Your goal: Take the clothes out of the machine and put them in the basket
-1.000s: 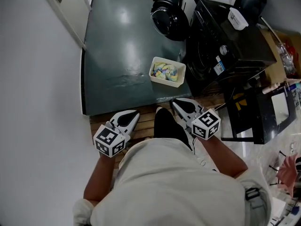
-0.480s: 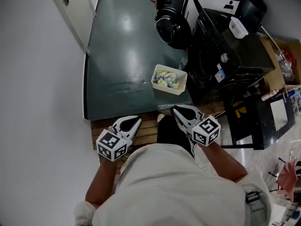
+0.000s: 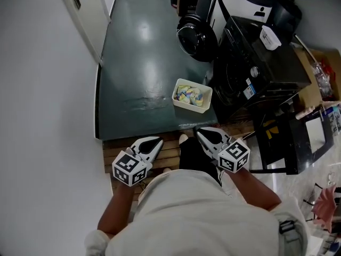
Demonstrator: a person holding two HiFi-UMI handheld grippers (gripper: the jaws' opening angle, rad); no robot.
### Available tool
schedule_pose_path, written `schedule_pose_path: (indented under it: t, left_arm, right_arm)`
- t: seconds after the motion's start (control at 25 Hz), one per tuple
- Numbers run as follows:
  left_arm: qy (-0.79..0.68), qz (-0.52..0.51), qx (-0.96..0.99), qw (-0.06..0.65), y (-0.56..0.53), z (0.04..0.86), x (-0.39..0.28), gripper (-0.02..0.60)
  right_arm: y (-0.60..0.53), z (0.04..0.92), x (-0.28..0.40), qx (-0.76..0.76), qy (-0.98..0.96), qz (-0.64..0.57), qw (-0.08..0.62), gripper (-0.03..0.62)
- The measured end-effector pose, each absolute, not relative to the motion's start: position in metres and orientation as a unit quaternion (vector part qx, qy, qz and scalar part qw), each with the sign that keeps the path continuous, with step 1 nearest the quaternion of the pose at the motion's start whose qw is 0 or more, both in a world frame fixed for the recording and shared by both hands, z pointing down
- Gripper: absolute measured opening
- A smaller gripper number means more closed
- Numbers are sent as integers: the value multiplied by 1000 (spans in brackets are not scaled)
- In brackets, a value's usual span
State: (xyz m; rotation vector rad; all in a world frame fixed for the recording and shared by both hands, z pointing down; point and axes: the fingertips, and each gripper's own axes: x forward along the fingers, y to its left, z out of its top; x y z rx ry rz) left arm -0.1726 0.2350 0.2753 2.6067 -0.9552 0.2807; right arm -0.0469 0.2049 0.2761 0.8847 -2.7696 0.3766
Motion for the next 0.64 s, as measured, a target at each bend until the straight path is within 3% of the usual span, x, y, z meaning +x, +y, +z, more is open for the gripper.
schedule_pose_path:
  t: [0.64]
  left_arm:
    - [-342, 100, 916, 182, 228, 282, -175, -3]
  right_arm:
    - [198, 285, -52, 286, -944, 126, 105, 17]
